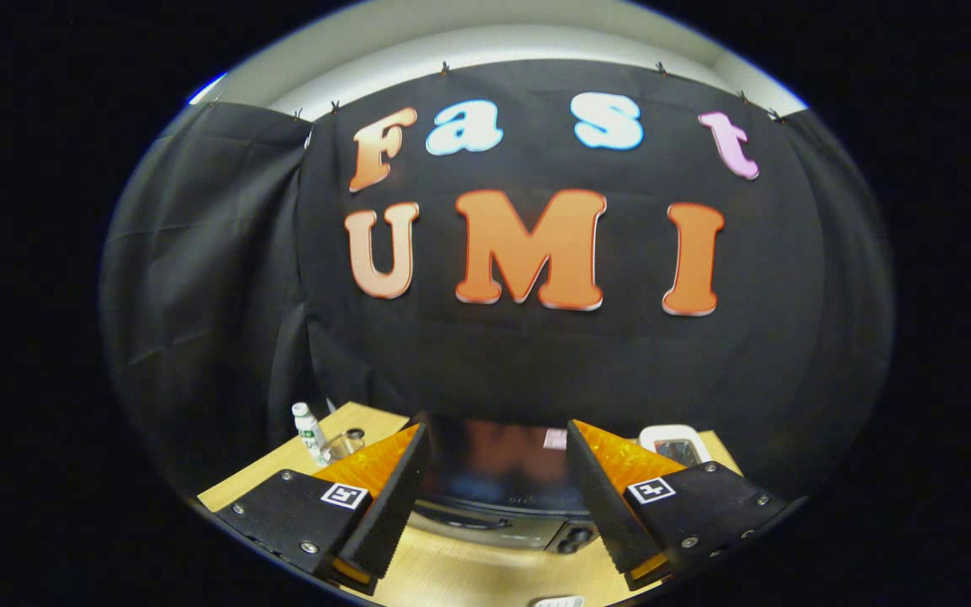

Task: Open the toaster oven, put the food inside, and close the toaster oven door.

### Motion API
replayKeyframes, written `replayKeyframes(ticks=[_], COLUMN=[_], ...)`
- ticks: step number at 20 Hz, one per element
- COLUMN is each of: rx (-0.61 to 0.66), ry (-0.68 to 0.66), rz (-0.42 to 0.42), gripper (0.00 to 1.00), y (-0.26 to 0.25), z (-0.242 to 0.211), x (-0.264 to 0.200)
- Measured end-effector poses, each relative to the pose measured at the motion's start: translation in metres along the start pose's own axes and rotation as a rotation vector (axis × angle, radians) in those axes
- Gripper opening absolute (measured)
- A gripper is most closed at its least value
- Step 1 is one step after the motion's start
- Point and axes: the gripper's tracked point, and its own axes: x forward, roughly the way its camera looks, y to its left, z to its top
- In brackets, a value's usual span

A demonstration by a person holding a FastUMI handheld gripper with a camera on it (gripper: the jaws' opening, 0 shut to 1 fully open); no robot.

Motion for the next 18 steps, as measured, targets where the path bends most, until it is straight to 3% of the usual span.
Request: replayKeyframes(ticks=[8, 18], rx=[-0.025, -0.07], ry=[-0.253, -0.416], rz=[-0.082, -0.095], gripper=[0.97, 0.98], y=[-0.046, -0.063], z=[0.114, 0.167], x=[-0.041, -0.068])
